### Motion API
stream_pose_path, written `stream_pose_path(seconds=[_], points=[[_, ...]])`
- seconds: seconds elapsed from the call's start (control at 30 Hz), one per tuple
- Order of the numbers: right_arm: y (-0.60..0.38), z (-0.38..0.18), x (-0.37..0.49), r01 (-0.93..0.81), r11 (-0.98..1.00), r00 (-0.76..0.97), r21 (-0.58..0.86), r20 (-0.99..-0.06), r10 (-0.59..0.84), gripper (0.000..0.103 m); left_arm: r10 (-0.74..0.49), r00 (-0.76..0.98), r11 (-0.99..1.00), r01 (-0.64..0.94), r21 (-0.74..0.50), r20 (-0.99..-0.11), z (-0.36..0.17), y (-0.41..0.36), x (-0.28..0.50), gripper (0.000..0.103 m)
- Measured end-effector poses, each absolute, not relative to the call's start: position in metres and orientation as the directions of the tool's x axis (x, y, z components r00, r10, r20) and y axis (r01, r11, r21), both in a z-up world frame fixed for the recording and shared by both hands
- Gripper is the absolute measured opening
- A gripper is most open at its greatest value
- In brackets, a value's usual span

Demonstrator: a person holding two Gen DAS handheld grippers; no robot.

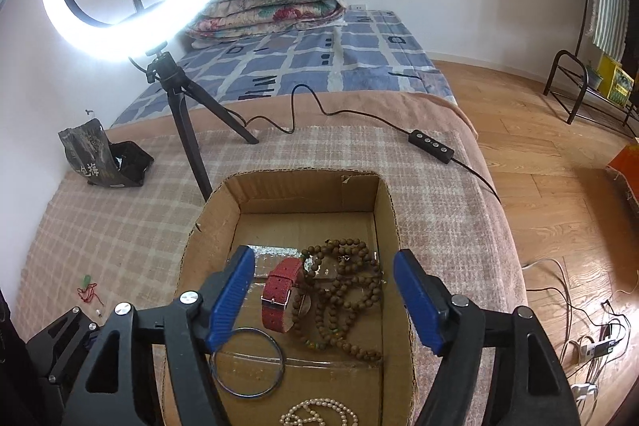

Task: Organize jewelry
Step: 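Open the left tool over the box while the right tool releases the beads, then withdraw both tools and move toward the cream bead bracelet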

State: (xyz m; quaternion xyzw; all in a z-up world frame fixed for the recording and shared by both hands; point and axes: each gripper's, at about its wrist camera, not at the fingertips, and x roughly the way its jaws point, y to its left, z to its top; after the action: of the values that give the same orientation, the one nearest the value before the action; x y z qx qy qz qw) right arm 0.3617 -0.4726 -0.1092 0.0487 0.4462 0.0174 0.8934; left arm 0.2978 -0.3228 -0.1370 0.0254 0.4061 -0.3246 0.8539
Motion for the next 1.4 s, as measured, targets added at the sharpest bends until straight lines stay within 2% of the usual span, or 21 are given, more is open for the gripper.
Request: stream_pose_path(seconds=[0.37,0.73,0.97,1.17,1.3,1.4], points=[[-0.468,-0.089,0.349,0.020,0.995,0.615,0.100,-0.786,0.067,0.078,-0.531,0.488,0.794,0.573,-0.204,-0.693,-0.120,-0.309,0.287,0.091],[-0.450,-0.058,0.328,0.017,0.997,0.644,0.074,-0.763,0.045,0.086,-0.526,0.529,0.803,0.567,-0.184,-0.666,-0.099,-0.281,0.270,0.091],[-0.440,-0.046,0.311,0.021,0.998,0.667,0.060,-0.745,0.031,0.087,-0.509,0.571,0.829,0.527,-0.188,-0.644,-0.087,-0.245,0.261,0.091],[-0.429,-0.038,0.294,-0.007,0.999,0.695,0.047,-0.718,0.039,0.092,-0.449,0.634,0.859,0.501,-0.108,-0.630,-0.080,-0.204,0.251,0.091],[-0.419,-0.033,0.282,-0.021,0.998,0.713,0.057,-0.699,0.054,0.101,-0.395,0.674,0.886,0.460,-0.065,-0.623,-0.080,-0.169,0.249,0.091],[-0.409,-0.030,0.273,-0.030,0.997,0.725,0.065,-0.686,0.067,0.103,-0.380,0.691,0.898,0.435,-0.066,-0.615,-0.080,-0.139,0.248,0.091]])
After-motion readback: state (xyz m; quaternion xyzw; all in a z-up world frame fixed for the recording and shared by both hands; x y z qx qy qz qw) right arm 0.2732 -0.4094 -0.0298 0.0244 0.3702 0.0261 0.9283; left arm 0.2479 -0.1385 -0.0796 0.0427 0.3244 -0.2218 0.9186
